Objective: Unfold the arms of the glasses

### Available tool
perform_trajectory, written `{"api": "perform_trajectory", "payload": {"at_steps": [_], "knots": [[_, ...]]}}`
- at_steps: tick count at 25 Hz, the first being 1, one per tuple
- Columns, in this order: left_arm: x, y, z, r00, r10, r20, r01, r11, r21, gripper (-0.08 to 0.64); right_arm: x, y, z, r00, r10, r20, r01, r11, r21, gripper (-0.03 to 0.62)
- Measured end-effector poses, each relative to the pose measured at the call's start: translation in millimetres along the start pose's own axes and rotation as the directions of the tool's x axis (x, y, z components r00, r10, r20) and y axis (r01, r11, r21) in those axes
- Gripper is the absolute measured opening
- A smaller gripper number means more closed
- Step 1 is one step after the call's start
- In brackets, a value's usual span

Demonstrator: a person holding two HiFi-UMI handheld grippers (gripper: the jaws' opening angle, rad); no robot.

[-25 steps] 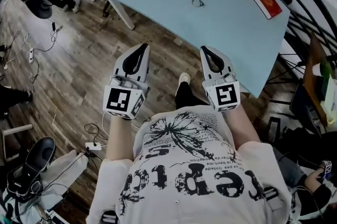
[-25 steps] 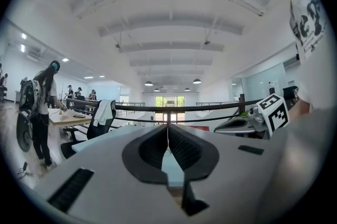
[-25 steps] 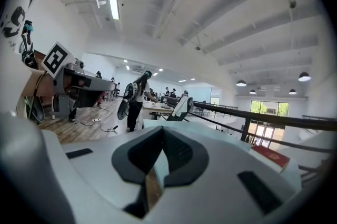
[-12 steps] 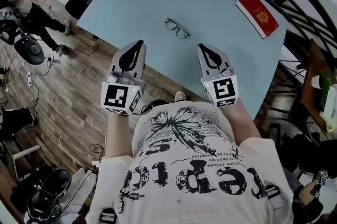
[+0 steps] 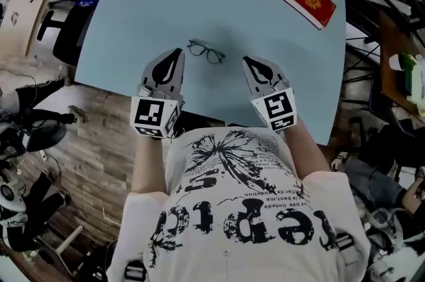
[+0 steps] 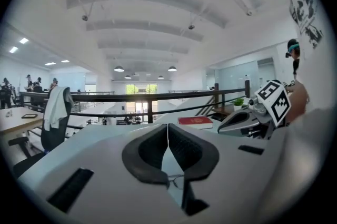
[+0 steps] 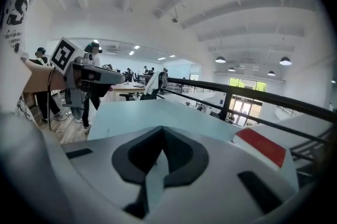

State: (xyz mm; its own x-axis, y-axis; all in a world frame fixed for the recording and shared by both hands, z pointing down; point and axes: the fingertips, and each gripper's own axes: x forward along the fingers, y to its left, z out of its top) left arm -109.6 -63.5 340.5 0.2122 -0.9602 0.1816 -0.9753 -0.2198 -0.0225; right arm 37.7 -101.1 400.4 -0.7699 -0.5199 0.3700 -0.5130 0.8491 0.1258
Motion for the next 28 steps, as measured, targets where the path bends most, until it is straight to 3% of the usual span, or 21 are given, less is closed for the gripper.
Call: {"api": "perform_trajectory", "payload": {"at_steps": [3,7,14,18,20,21,22,28], "knots": [[24,15,-10,0.992,-0.120,-0.034,0.121,0.993,0.015,0.020,18,-3,-10,0.996,-0.068,-0.061,0.071,0.996,0.051,0.011],[43,31,-25,0.963,-0.258,-0.079,0.261,0.965,0.020,0.020,40,2,-24,0.980,-0.131,-0.153,0.147,0.984,0.103,0.011],[61,46,-67,0.906,-0.379,-0.188,0.385,0.923,-0.001,0.020,72,14,-62,0.938,-0.104,-0.331,0.154,0.980,0.128,0.011],[71,49,-91,0.888,-0.399,-0.227,0.408,0.913,-0.008,0.020,93,12,-88,0.903,-0.056,-0.425,0.098,0.992,0.078,0.014],[73,46,-104,0.877,-0.408,-0.254,0.423,0.906,0.003,0.020,101,14,-101,0.875,-0.013,-0.484,0.028,0.999,0.026,0.021],[73,44,-109,0.871,-0.415,-0.263,0.431,0.902,0.003,0.020,104,16,-107,0.858,0.009,-0.514,-0.011,1.000,-0.002,0.058],[73,42,-113,0.866,-0.422,-0.269,0.437,0.899,-0.002,0.020,106,18,-113,0.841,0.028,-0.540,-0.049,0.998,-0.025,0.088],[77,40,-131,0.845,-0.434,-0.313,0.453,0.892,-0.016,0.020,123,21,-134,0.771,0.093,-0.630,-0.183,0.980,-0.078,0.087]]}}
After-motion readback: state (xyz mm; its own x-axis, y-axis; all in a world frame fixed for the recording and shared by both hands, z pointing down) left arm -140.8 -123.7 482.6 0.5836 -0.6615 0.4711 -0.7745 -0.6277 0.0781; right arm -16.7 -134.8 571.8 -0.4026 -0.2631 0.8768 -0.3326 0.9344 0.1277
